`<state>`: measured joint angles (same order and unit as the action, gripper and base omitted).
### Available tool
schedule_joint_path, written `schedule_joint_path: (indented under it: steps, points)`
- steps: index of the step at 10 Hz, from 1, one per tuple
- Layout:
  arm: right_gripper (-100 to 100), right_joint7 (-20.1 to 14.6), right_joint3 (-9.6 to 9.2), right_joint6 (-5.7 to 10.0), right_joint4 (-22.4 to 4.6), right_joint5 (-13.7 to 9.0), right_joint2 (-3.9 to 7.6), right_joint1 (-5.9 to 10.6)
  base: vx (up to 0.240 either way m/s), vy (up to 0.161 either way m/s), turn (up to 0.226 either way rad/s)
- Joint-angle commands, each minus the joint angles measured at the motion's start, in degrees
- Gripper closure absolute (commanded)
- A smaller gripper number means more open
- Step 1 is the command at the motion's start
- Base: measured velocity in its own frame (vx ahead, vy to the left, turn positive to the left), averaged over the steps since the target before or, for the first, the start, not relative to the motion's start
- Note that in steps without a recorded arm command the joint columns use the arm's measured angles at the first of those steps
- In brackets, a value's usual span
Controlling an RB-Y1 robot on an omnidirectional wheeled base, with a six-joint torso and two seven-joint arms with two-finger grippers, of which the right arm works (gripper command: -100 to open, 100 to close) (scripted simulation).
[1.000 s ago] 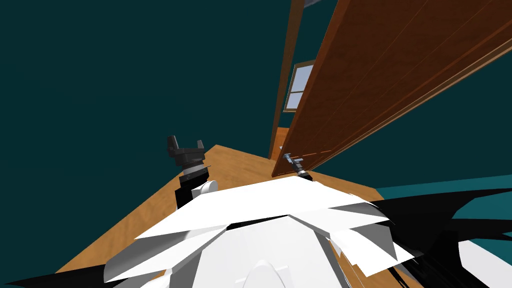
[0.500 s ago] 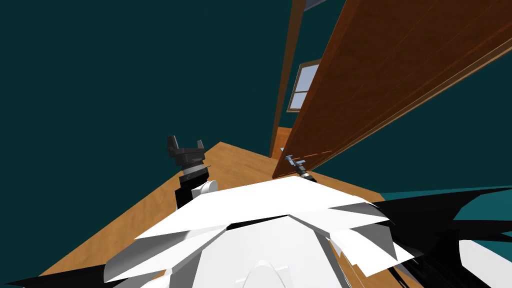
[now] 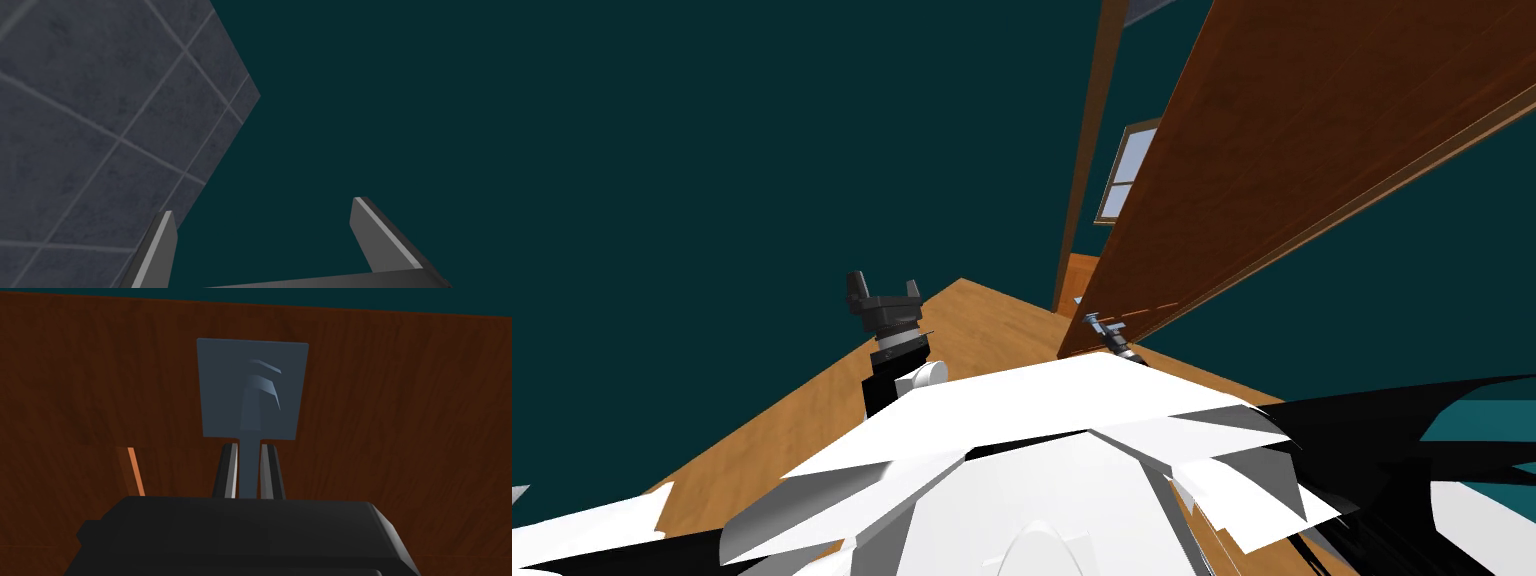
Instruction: Pull the door open
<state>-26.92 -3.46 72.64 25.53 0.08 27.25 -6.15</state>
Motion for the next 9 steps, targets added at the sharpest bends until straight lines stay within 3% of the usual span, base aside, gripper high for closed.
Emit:
schedule_joint_path:
  steps: [1,2,4,7,9]
  points:
    - [100,-0.08,0.10,0.60,0.52,-0.04,0.24,-1.02,-0.205,-0.082,0.195]
    - [100,-0.08,0.10,0.60,0.52,-0.04,0.24,-1.02,-0.125,-0.046,0.023]
    - [100,-0.38,0.07,2.45,-0.28,0.04,0.64,-1.89,-0.175,-0.082,0.205]
    - [100,-0.64,0.05,4.00,-0.95,0.09,0.97,-2.62,-0.166,-0.049,0.119]
    - [100,-0.64,0.05,4.00,-1.13,0.09,0.97,-2.62,-0.092,-0.022,0.016]
